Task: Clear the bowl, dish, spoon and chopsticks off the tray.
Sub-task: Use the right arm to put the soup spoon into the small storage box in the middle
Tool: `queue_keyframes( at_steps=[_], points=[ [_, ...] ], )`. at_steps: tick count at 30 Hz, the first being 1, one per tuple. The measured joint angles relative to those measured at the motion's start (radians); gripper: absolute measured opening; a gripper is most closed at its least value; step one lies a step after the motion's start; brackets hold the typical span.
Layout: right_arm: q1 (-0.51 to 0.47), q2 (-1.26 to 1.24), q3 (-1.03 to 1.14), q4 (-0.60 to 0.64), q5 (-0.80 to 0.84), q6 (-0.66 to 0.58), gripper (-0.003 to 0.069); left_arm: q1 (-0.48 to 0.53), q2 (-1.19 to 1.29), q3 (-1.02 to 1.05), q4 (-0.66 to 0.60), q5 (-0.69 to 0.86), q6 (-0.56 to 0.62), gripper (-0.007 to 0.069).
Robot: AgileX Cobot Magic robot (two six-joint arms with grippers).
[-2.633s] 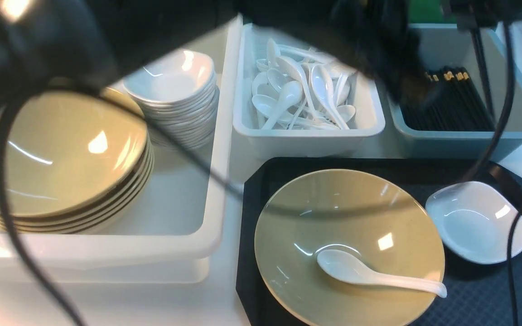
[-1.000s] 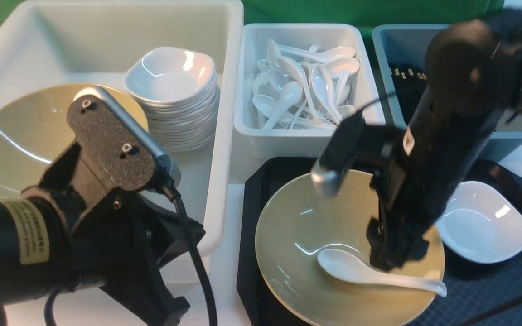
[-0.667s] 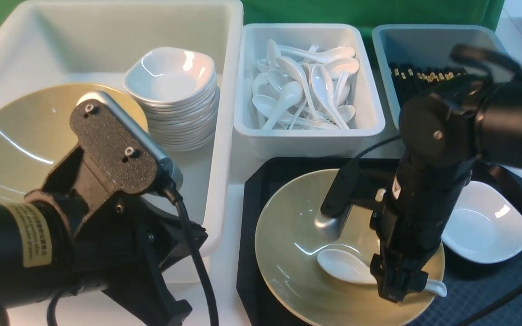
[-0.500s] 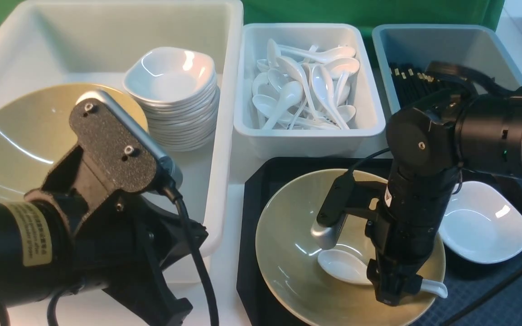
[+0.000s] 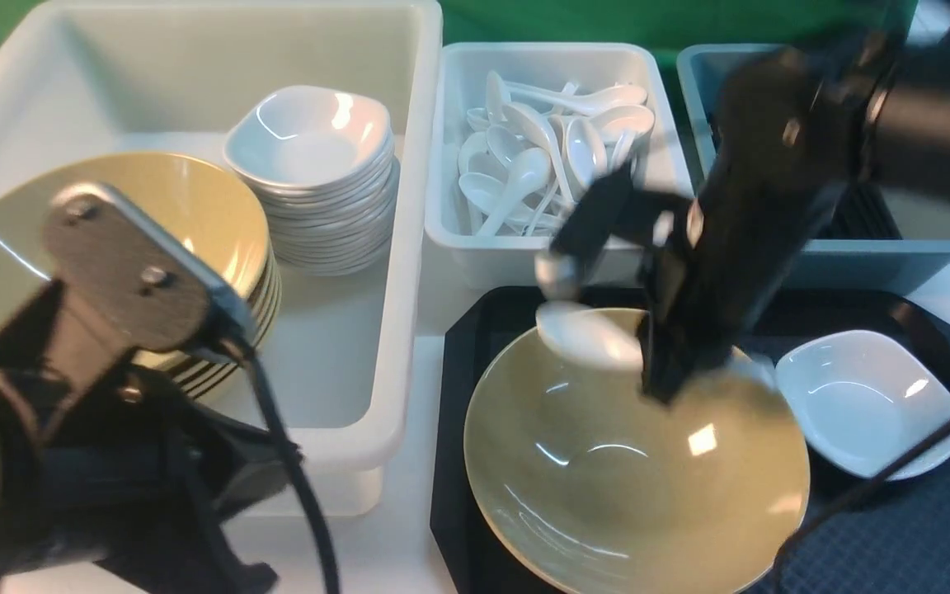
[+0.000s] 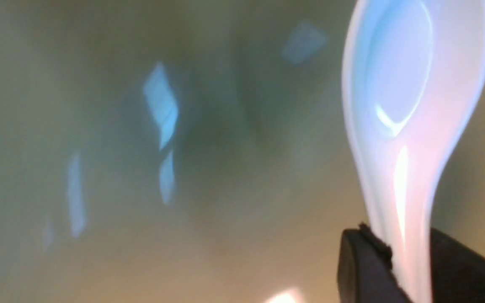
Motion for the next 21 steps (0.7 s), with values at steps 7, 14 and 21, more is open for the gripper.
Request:
queue_keyframes(
  at_steps=[7,14,21],
  points=[
    [-0.072,0.063,-0.256,-0.010,-0.308,0.222,0.0174,0.089,0.037,-0.023,0.087,-0.033,-0.088,-0.0011],
    [-0.113,0.269,-0.440,-0.010,-0.525,0.382,0.0180,0.232,0.186,-0.235,-0.171,-0.097,0.228,-0.0011],
    [-0.152,0.425,-0.628,-0.009,-0.421,0.472,0.0438,0.318,0.330,-0.385,-0.362,-0.079,0.358,-0.0011]
  ],
)
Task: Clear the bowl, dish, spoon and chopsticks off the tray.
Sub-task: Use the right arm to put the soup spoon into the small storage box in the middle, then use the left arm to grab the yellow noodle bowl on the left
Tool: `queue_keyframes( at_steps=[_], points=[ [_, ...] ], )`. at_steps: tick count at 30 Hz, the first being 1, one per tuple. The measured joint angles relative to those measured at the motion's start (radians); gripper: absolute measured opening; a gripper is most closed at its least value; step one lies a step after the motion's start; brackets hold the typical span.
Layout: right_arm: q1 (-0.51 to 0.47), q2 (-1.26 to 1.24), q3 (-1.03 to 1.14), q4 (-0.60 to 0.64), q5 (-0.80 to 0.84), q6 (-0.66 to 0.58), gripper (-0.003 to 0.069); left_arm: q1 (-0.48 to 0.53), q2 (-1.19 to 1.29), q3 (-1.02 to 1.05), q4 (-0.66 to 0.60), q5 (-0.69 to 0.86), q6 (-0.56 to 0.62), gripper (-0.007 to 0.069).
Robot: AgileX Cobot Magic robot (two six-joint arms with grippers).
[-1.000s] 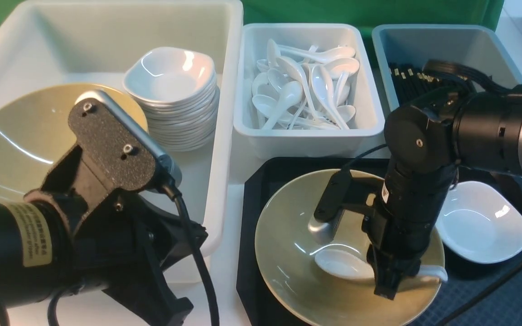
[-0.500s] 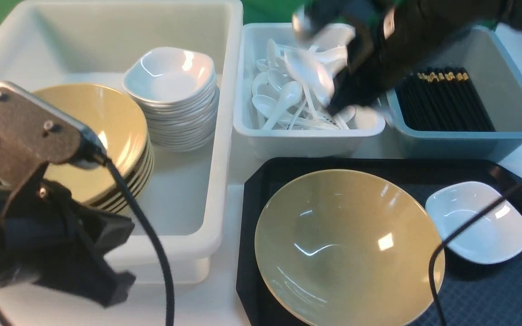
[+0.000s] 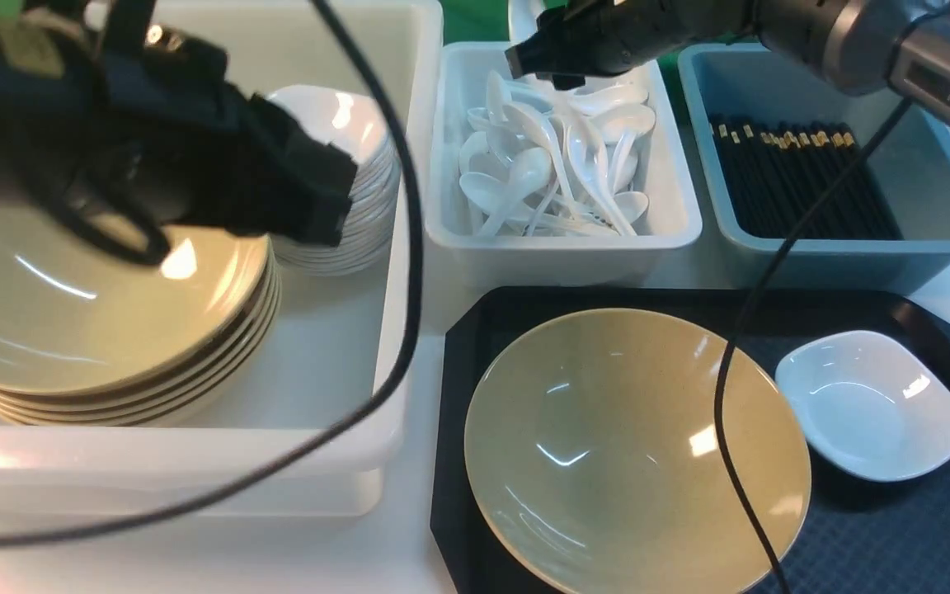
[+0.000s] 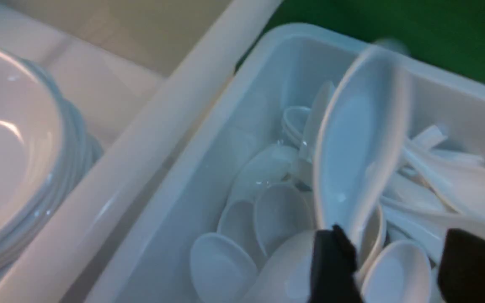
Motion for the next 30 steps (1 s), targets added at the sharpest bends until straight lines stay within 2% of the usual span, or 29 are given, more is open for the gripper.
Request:
queue_keyframes(
  at_steps=[1,4,8,12,16,18,19,22,23,27,30],
  points=[
    [-0.006,0.001,-0.028,0.000,0.051,0.013,0.0497,0.002,0.033,-0.020,-0.012,0.023,0.001,-0.0011],
    [-0.013,-0.017,-0.089,-0.001,0.193,-0.018,0.0581,0.003,0.093,-0.058,-0.028,0.068,0.002,-0.0003],
    [-0.015,-0.106,-0.126,-0.002,0.382,-0.136,0.0592,0.003,0.199,-0.142,-0.054,0.130,0.004,0.0050],
    [-0.015,-0.235,-0.131,0.000,0.545,-0.216,0.0533,-0.002,0.319,-0.254,-0.069,0.212,0.045,0.0176],
    [-0.015,-0.397,-0.031,0.003,0.572,-0.250,0.0444,-0.065,0.438,-0.350,-0.058,0.277,0.119,0.0366],
    [-0.015,-0.438,0.006,0.004,0.573,-0.252,0.0424,-0.088,0.460,-0.363,-0.055,0.281,0.119,0.0396],
    [-0.015,-0.505,0.066,0.004,0.577,-0.254,0.0392,-0.124,0.511,-0.392,-0.042,0.284,0.112,0.0450],
    [-0.015,-0.620,0.209,0.004,0.574,-0.262,0.0345,-0.180,0.592,-0.433,0.013,0.283,0.081,0.0491],
    [-0.015,-0.629,0.220,0.004,0.573,-0.262,0.0342,-0.183,0.598,-0.439,0.019,0.283,0.069,0.0494],
    [-0.015,-0.839,0.513,0.004,0.514,-0.253,0.0272,-0.218,0.728,-0.502,0.162,0.283,-0.020,0.0503],
    [-0.015,-0.957,0.685,0.004,0.464,-0.236,0.0243,-0.220,0.787,-0.527,0.209,0.279,-0.073,0.0505]
  ],
)
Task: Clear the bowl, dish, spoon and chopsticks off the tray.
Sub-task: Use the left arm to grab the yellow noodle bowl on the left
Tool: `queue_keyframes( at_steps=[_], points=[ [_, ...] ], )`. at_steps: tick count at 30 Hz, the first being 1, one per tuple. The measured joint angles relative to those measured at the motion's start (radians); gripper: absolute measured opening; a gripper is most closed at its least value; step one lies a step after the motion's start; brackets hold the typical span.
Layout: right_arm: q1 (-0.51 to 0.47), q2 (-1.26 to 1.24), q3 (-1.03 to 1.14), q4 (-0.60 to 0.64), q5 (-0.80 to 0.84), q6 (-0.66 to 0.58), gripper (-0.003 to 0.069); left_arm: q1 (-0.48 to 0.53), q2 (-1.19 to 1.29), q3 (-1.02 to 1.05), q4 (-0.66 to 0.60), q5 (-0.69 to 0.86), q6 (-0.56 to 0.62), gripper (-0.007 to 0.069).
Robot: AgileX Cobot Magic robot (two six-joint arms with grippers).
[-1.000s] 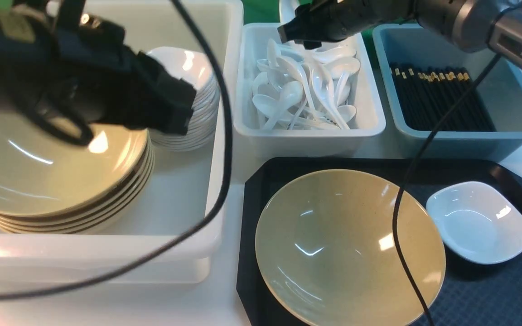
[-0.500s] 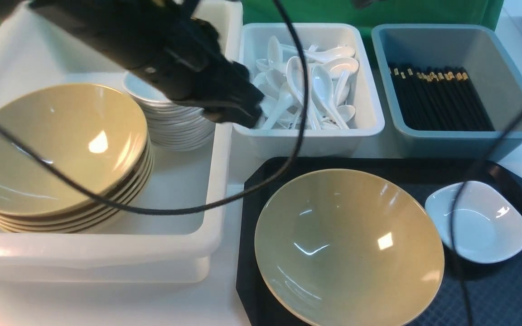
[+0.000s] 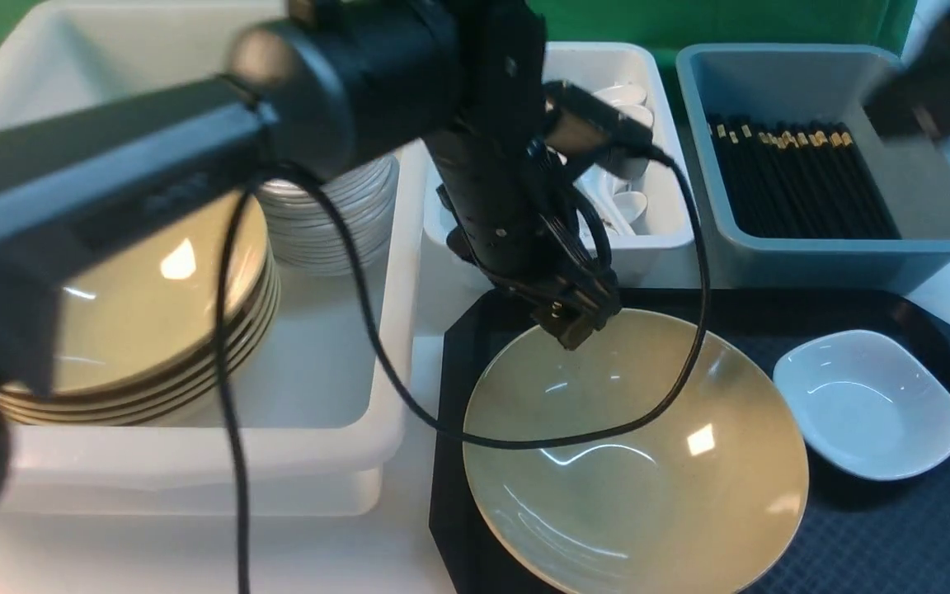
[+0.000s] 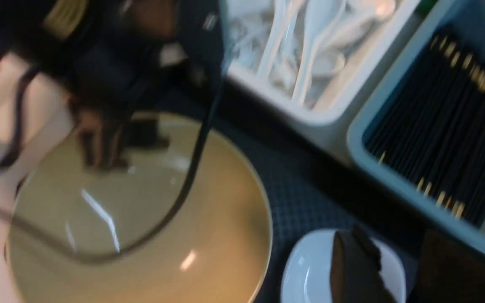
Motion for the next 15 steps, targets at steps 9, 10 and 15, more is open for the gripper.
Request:
queue_keyframes(
  at_steps=[9,10,15],
  points=[
    [0.000,-0.273,0.366,0.000,-0.116,0.020,0.0230,0.000,0.113,-0.024,0.037,-0.006,-0.074,0.0457],
    [0.000,-0.284,0.381,0.000,-0.119,0.020,0.0230,0.000,0.124,-0.024,0.028,-0.003,-0.073,0.0420],
    [0.000,-0.293,0.400,0.000,-0.124,0.020,0.0230,-0.001,0.140,-0.030,-0.054,0.054,-0.027,0.0128]
  ],
)
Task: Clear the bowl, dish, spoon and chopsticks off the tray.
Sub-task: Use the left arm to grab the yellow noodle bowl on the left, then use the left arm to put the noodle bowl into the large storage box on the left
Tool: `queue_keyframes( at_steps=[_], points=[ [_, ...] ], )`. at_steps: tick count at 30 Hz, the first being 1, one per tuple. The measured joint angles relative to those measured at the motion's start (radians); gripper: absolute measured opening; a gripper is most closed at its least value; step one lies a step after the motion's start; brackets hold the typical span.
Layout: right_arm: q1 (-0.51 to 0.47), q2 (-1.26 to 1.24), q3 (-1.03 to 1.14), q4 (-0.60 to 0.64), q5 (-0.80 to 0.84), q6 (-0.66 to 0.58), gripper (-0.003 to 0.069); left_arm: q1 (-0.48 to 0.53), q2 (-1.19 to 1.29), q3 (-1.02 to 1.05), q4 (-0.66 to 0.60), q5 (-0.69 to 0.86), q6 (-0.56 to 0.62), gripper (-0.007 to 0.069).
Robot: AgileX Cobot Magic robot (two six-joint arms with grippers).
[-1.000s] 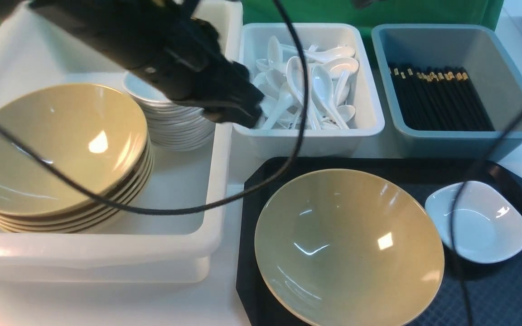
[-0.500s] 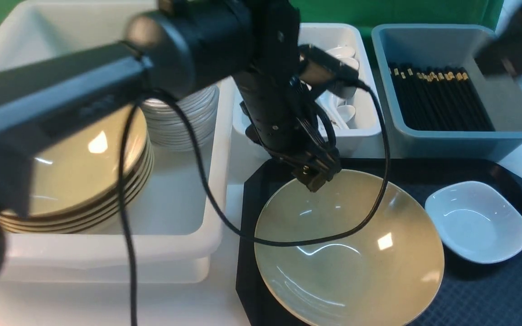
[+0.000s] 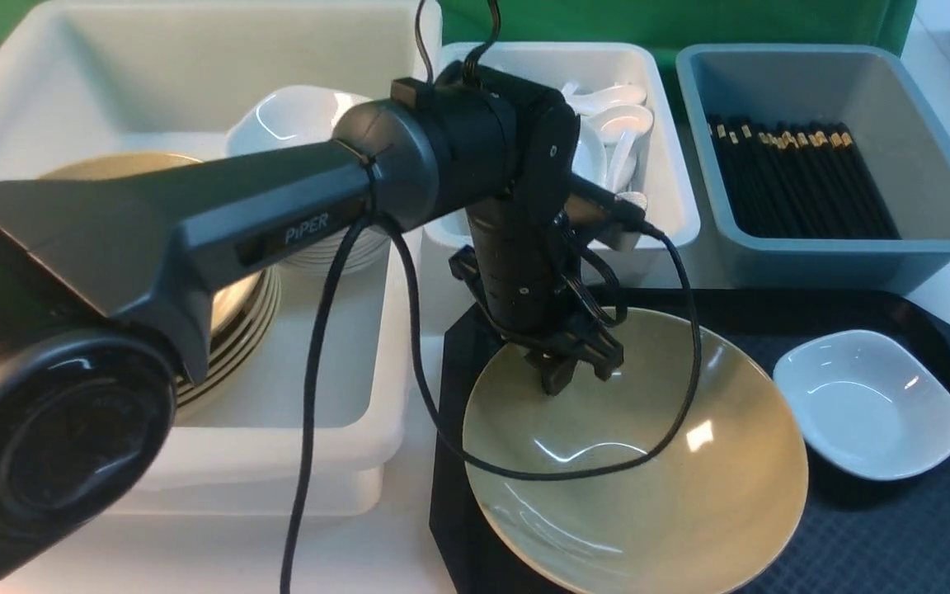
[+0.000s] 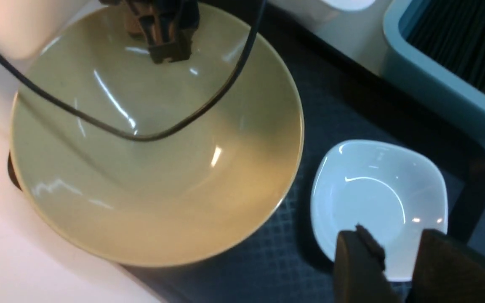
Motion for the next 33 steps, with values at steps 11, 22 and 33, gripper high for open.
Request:
queue_keyframes(
  at_steps=[11,22,33],
  points=[
    [0.000,0.000,0.000,0.036,-0.009,-0.035,0.0093,0.050,-0.244,0.002,-0.045,0.042,0.021,0.0005],
    [-0.001,0.062,-0.056,0.400,-0.030,-0.328,0.0034,0.569,-0.684,0.079,-0.142,0.130,0.023,0.0004],
    [-0.001,0.096,-0.071,0.416,-0.066,-0.369,0.0034,1.228,-0.761,0.454,-0.380,-0.053,0.107,0.0005]
  ],
)
